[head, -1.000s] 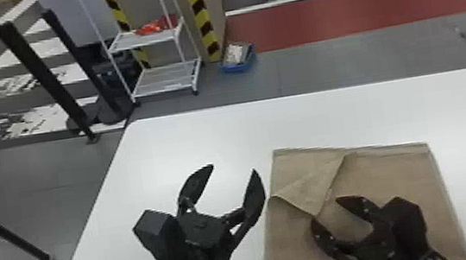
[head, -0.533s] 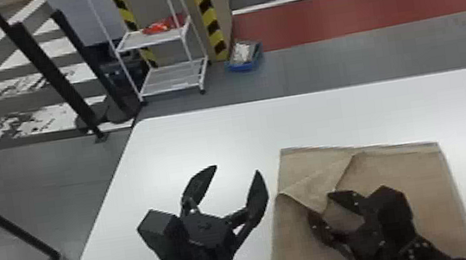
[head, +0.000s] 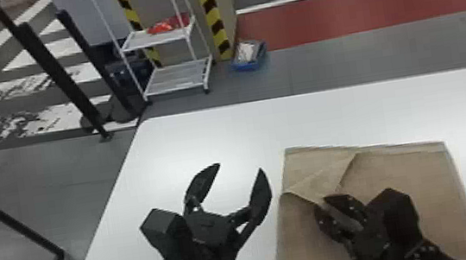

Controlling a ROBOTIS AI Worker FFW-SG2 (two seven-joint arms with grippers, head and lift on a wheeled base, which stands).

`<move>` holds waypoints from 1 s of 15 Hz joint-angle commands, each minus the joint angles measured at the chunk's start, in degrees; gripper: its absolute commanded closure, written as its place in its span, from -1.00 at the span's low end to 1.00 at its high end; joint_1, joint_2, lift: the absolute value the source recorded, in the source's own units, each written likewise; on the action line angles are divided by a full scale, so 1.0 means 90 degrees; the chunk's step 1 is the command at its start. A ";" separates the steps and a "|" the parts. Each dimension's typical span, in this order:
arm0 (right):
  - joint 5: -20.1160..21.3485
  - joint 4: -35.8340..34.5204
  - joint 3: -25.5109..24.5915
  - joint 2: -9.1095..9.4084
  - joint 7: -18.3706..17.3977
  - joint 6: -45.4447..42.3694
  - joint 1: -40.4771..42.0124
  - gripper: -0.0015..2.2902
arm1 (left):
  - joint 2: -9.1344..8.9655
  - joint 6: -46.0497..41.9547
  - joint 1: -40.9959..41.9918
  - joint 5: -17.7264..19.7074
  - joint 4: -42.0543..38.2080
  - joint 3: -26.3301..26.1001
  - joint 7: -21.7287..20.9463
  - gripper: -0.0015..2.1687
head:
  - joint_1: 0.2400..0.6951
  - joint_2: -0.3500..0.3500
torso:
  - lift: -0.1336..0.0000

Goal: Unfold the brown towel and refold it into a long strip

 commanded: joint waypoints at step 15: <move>-0.1231 -0.1172 -0.2934 -0.0356 0.0137 -0.1479 0.1400 0.29 | -0.0049 0.0156 -0.0099 -0.0086 -0.0080 -0.0117 0.0078 -0.75 | 1.00 0.32 | -0.87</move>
